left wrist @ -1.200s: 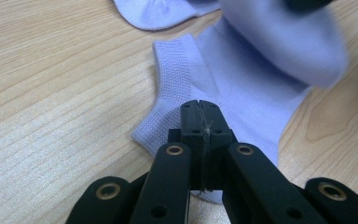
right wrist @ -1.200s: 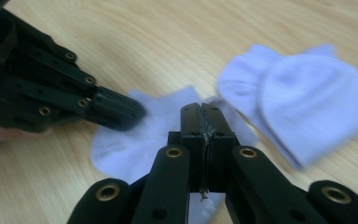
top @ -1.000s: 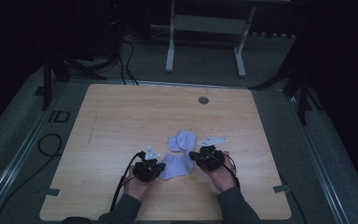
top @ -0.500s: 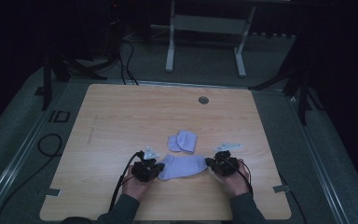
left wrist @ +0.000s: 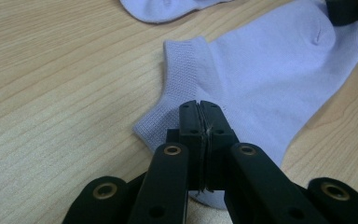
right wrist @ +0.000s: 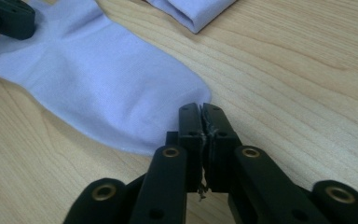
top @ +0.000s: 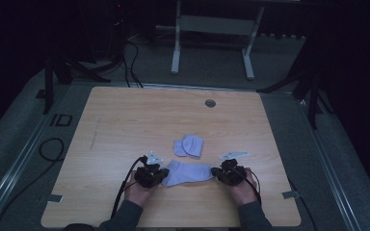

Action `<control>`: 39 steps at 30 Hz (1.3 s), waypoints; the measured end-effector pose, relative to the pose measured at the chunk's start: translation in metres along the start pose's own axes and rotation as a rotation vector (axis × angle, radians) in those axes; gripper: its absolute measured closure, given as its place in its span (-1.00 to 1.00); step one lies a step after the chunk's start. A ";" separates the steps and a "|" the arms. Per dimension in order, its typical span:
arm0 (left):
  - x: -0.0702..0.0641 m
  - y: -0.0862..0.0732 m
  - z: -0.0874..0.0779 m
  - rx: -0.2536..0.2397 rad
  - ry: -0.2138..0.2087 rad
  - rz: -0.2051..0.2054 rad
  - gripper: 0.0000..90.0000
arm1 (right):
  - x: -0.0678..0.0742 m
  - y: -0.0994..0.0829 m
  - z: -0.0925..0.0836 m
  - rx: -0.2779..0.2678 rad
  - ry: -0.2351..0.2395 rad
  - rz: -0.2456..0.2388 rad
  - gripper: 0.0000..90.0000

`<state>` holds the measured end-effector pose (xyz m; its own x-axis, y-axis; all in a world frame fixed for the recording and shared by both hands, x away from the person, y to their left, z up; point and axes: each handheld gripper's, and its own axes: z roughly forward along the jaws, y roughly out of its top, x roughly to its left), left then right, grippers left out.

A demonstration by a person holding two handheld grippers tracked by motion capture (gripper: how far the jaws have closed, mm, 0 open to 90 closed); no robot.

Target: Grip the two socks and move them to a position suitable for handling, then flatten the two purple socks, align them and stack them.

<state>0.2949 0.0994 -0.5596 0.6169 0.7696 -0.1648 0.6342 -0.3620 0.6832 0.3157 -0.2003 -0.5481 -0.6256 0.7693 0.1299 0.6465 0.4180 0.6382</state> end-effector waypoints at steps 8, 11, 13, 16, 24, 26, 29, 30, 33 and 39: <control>-0.001 0.001 0.002 -0.007 -0.005 0.013 0.95 | 0.000 0.004 -0.006 -0.036 0.015 0.008 0.58; -0.002 0.000 0.001 -0.007 -0.006 0.012 0.92 | 0.000 0.006 -0.010 -0.068 0.006 0.014 0.44; -0.002 0.000 0.001 -0.012 -0.006 0.017 0.88 | 0.000 0.008 -0.010 -0.070 0.008 0.016 0.42; -0.003 0.001 -0.002 -0.031 -0.010 0.019 0.82 | 0.000 0.014 -0.012 -0.081 0.004 0.006 0.39; 0.000 0.002 -0.009 -0.065 0.007 0.009 0.75 | 0.007 0.037 -0.002 -0.078 0.002 -0.043 0.41; 0.002 0.002 -0.010 -0.066 0.014 0.007 0.75 | 0.008 0.044 0.001 -0.071 -0.003 -0.059 0.43; 0.004 0.003 -0.011 -0.068 0.022 0.007 0.74 | 0.010 0.054 0.006 -0.061 -0.001 -0.080 0.56; 0.004 0.003 -0.011 -0.069 0.024 0.007 0.74 | 0.011 0.058 0.008 -0.058 -0.002 -0.091 0.60; 0.005 0.003 -0.012 -0.066 0.035 0.005 0.74 | 0.014 0.066 0.016 -0.042 -0.007 -0.108 0.75; 0.006 0.003 -0.011 -0.059 0.046 -0.003 0.74 | 0.026 0.086 0.035 -0.014 0.001 -0.145 0.76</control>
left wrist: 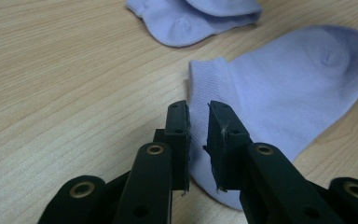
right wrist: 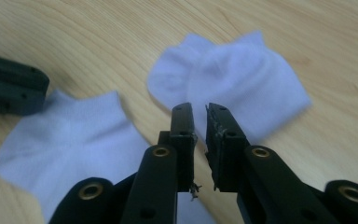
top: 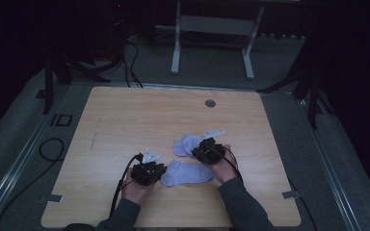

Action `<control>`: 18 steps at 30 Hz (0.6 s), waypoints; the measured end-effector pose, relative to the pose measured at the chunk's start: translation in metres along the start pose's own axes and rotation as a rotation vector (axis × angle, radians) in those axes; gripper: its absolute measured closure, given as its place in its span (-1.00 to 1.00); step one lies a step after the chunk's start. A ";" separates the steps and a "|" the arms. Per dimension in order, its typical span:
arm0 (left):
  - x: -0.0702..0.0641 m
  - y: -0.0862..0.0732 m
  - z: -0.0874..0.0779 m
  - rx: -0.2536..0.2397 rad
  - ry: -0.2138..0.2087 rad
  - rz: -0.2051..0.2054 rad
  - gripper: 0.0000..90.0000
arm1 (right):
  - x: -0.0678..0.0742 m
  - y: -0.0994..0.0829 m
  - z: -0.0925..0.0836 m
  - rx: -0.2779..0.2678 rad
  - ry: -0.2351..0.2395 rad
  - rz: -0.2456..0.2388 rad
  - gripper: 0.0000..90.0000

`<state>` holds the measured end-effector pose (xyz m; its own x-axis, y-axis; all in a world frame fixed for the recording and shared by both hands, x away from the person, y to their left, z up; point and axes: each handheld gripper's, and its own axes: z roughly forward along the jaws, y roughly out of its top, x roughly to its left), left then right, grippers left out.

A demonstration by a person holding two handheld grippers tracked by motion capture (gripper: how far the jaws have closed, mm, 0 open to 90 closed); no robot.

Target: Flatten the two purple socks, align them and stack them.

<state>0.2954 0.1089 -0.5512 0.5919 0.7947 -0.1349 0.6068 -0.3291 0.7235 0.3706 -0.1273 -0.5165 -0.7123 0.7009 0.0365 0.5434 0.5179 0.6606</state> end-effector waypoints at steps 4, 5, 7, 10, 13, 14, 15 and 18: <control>0.000 0.000 -0.001 -0.008 0.003 0.001 0.73 | 0.000 0.016 0.016 0.021 -0.015 0.004 0.64; 0.001 0.000 -0.002 -0.012 0.002 -0.002 0.73 | 0.000 0.019 0.020 0.026 -0.016 0.016 0.61; 0.001 0.000 -0.002 -0.013 0.005 -0.001 0.73 | 0.000 0.024 0.025 0.033 -0.012 0.027 0.48; 0.001 0.001 -0.003 -0.015 0.010 -0.003 0.73 | 0.001 0.031 0.034 0.053 -0.023 0.029 0.38; 0.001 0.001 -0.003 -0.017 0.012 0.000 0.73 | 0.001 0.036 0.040 0.065 -0.031 0.039 0.34; 0.001 0.001 -0.003 -0.018 0.012 -0.002 0.73 | 0.001 0.038 0.042 0.066 -0.032 0.042 0.34; 0.001 0.001 -0.003 -0.015 0.012 0.000 0.73 | 0.002 0.040 0.048 0.075 -0.035 0.053 0.34; 0.002 0.001 -0.003 -0.016 0.012 -0.001 0.73 | 0.003 0.043 0.054 0.099 -0.051 0.058 0.39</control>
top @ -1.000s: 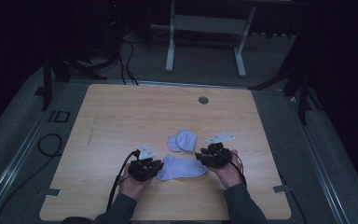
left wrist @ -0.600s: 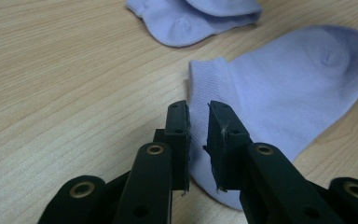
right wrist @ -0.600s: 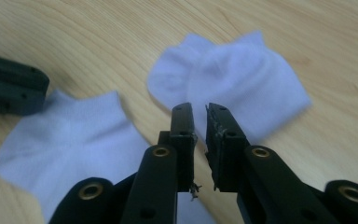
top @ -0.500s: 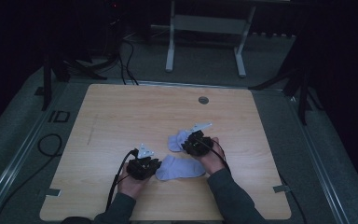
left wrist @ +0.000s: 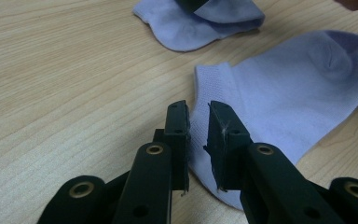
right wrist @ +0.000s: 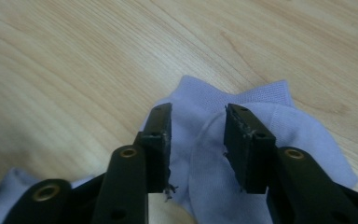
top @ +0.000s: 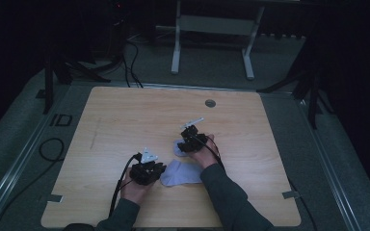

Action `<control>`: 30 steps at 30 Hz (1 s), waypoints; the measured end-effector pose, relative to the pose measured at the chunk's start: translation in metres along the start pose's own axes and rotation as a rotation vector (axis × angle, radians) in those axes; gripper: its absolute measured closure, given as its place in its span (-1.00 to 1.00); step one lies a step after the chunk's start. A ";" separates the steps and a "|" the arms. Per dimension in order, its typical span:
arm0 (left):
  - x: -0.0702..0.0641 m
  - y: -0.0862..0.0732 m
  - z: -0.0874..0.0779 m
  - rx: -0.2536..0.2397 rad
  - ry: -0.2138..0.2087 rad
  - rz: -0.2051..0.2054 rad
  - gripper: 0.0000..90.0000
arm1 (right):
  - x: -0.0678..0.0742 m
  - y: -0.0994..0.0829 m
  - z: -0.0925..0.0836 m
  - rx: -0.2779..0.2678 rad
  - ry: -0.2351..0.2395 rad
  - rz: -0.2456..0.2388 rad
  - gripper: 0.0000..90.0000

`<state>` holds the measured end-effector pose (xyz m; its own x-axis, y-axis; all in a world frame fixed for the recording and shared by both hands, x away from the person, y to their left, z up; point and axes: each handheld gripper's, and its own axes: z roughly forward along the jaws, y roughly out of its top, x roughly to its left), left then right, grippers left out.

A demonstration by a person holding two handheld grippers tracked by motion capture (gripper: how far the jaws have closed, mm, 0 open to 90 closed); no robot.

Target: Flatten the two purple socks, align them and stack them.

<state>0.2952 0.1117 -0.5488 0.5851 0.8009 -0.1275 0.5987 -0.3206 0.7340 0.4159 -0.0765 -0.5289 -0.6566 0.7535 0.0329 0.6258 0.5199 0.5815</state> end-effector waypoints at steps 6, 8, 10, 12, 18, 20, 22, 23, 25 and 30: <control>0.002 0.000 -0.001 -0.006 0.004 -0.003 0.73 | -0.001 0.002 0.013 0.058 -0.027 0.022 0.65; 0.002 0.001 -0.002 -0.010 0.005 -0.007 0.73 | -0.003 0.002 0.013 0.055 -0.017 0.035 0.79; 0.003 0.001 -0.002 -0.011 0.007 -0.008 0.73 | -0.006 0.001 0.011 0.055 -0.007 0.043 0.88; 0.003 0.001 -0.002 -0.011 0.007 -0.008 0.73 | -0.006 0.000 0.011 0.054 -0.004 0.043 0.92; 0.003 0.001 -0.002 -0.006 0.007 -0.004 0.72 | -0.013 -0.005 0.007 0.038 0.047 0.053 0.99; 0.003 0.001 -0.002 -0.006 0.008 -0.002 0.73 | -0.013 -0.005 0.006 0.033 0.052 0.055 0.99; 0.003 0.001 -0.002 -0.008 0.009 -0.004 0.73 | -0.013 -0.006 0.000 0.019 0.069 0.054 0.99; 0.003 0.001 -0.002 -0.007 0.009 -0.003 0.73 | -0.013 -0.005 -0.003 0.007 0.075 0.056 0.99; 0.003 0.001 -0.002 -0.008 0.008 -0.004 0.72 | -0.013 -0.005 -0.007 -0.005 0.082 0.058 0.99; 0.003 0.001 -0.002 -0.013 0.012 -0.009 0.72 | -0.018 -0.006 -0.016 -0.023 0.112 0.070 0.99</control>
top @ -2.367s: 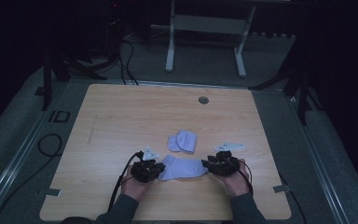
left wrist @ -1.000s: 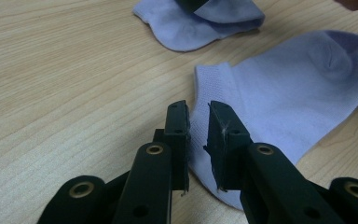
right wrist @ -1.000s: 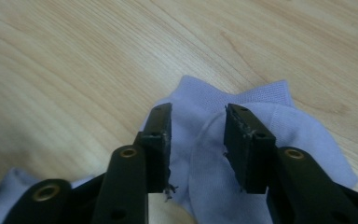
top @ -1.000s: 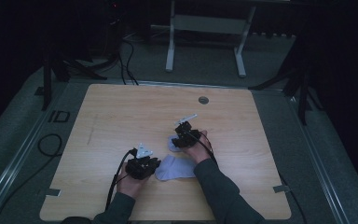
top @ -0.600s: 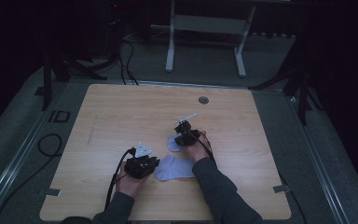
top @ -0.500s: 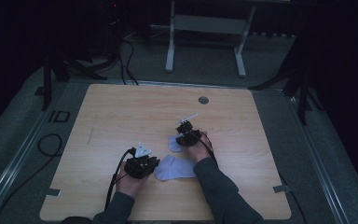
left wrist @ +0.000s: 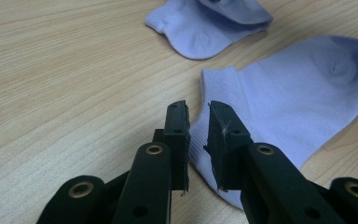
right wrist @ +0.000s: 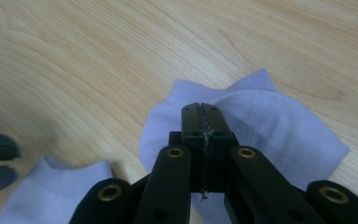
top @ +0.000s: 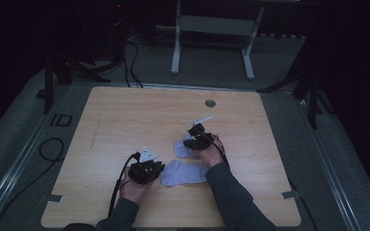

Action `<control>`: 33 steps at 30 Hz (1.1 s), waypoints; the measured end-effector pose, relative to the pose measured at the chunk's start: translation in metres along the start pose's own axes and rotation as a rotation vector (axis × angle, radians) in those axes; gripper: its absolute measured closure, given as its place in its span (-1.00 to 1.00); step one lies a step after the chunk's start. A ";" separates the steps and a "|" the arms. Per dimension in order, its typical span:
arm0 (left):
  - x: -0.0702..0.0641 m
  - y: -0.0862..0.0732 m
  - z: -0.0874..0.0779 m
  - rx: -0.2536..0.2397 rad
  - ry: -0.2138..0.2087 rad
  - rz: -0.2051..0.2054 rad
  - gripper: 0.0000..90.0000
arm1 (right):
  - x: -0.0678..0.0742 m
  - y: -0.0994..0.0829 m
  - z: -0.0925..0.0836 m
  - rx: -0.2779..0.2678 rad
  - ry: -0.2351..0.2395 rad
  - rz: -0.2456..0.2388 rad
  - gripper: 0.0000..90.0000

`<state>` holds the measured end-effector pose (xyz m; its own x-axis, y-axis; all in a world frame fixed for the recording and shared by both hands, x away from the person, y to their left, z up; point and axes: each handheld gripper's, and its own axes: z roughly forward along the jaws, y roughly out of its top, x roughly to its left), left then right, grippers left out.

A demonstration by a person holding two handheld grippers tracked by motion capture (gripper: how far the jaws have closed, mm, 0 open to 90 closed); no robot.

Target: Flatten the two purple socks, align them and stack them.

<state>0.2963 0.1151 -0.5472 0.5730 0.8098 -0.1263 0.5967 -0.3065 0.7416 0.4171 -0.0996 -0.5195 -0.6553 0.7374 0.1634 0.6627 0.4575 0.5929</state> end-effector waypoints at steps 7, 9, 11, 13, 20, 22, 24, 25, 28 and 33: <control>0.000 0.000 0.000 -0.003 0.002 -0.004 0.73 | -0.004 -0.001 -0.020 -0.037 0.026 -0.001 0.99; 0.000 0.000 0.000 -0.005 0.004 -0.005 0.73 | -0.006 -0.002 -0.025 -0.040 0.028 -0.005 0.99; 0.001 0.000 0.000 -0.003 0.005 -0.004 0.73 | -0.009 -0.005 -0.031 -0.046 0.029 0.000 0.99; 0.000 0.000 0.000 -0.003 0.006 -0.005 0.73 | -0.013 -0.007 -0.036 -0.054 0.039 0.014 0.99; 0.000 -0.001 0.001 0.001 0.006 -0.005 0.73 | -0.029 -0.018 -0.048 -0.068 0.028 0.050 0.99; 0.000 -0.001 0.001 0.001 0.007 -0.006 0.73 | -0.034 -0.023 -0.051 -0.071 0.022 0.067 0.99; 0.000 -0.001 0.001 0.002 0.007 -0.006 0.73 | -0.038 -0.027 -0.054 -0.075 0.014 0.079 0.99; 0.000 -0.001 0.001 0.001 0.007 -0.005 0.73 | -0.040 -0.029 -0.055 -0.074 0.007 0.081 0.99; 0.001 -0.001 0.001 0.003 0.006 -0.007 0.73 | -0.047 -0.037 -0.062 -0.077 -0.004 0.095 0.99; 0.001 -0.001 0.001 0.003 0.008 -0.007 0.73 | -0.054 -0.047 -0.065 -0.067 -0.030 0.111 0.99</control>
<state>0.2970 0.1159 -0.5482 0.5648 0.8156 -0.1261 0.6021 -0.3027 0.7388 0.3977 -0.1932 -0.5054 -0.5673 0.7968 0.2077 0.7043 0.3388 0.6239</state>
